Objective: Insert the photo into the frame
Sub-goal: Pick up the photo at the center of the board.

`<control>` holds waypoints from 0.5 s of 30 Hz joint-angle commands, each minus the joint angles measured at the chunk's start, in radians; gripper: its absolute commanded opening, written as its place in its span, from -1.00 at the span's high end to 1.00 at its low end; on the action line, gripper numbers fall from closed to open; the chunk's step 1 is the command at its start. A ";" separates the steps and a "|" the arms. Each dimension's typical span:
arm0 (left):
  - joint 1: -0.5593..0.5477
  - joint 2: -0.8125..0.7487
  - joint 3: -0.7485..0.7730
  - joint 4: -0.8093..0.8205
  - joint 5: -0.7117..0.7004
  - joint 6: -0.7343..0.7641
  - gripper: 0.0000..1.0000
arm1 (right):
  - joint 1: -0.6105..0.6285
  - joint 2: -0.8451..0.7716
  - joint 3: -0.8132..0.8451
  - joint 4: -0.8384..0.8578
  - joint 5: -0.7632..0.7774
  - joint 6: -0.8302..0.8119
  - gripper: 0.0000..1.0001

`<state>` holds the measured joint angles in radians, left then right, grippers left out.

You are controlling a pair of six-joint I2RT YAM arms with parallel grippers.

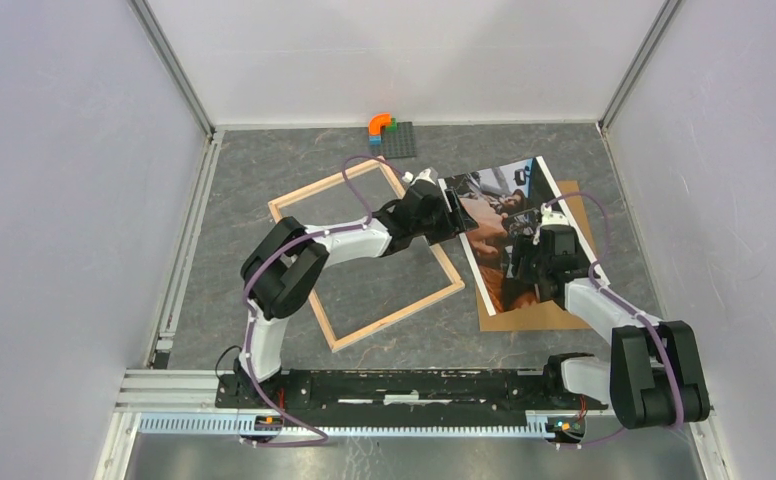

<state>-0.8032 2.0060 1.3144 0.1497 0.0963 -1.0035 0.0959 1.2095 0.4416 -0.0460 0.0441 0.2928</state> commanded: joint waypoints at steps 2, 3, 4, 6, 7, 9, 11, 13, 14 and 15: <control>-0.032 0.079 0.145 -0.112 -0.201 0.009 -0.42 | -0.004 0.018 -0.033 0.087 -0.039 0.009 -0.43; -0.036 0.092 0.156 -0.117 -0.207 0.008 -0.37 | -0.004 0.025 -0.034 0.087 -0.040 0.003 -0.43; -0.039 0.105 0.168 -0.130 -0.211 -0.003 -0.33 | -0.004 0.032 -0.032 0.087 -0.037 -0.001 -0.43; -0.045 0.120 0.178 -0.145 -0.232 -0.020 -0.27 | -0.006 0.035 -0.035 0.089 -0.036 -0.003 -0.43; -0.050 0.124 0.180 -0.145 -0.253 -0.028 -0.25 | -0.008 0.033 -0.037 0.091 -0.037 -0.002 -0.43; -0.054 0.138 0.186 -0.157 -0.267 -0.035 -0.20 | -0.008 0.032 -0.039 0.094 -0.039 -0.004 -0.43; -0.054 0.151 0.194 -0.188 -0.280 -0.059 -0.19 | -0.007 0.032 -0.040 0.094 -0.041 -0.007 -0.43; -0.054 0.165 0.192 -0.176 -0.280 -0.081 -0.19 | -0.008 0.030 -0.042 0.093 -0.040 -0.009 -0.43; -0.054 0.174 0.197 -0.165 -0.267 -0.087 -0.19 | -0.007 0.029 -0.042 0.094 -0.041 -0.009 -0.43; -0.053 0.187 0.212 -0.169 -0.261 -0.090 -0.19 | -0.008 0.029 -0.043 0.094 -0.040 -0.012 -0.43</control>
<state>-0.8532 2.1551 1.4673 -0.0154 -0.1287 -1.0279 0.0914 1.2304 0.4183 0.0483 0.0177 0.2905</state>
